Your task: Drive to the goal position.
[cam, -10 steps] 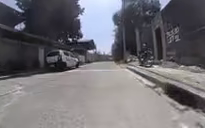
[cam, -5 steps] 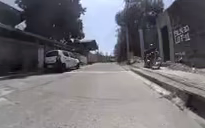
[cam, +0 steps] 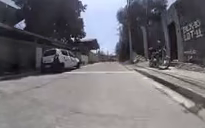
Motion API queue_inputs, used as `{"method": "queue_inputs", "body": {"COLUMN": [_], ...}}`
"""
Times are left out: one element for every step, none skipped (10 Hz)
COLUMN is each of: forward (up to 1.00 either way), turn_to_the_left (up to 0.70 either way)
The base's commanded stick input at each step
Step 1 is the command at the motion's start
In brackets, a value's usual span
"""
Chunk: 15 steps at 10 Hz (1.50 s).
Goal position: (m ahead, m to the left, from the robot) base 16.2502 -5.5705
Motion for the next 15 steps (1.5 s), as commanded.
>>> {"method": "queue_inputs", "body": {"forward": [1.0, 1.0, 1.0, 1.0, 1.0, 1.0, 1.0, 1.0, 1.0, 1.0, 1.0, 1.0, 1.0, 1.0, 1.0], "turn_to_the_left": [0.02, 0.02, 0.02, -0.25, -0.38, -0.38, -0.16, 0.02, 0.02, 0.02, 0.02, 0.02, 0.02, 0.02, 0.03]}}
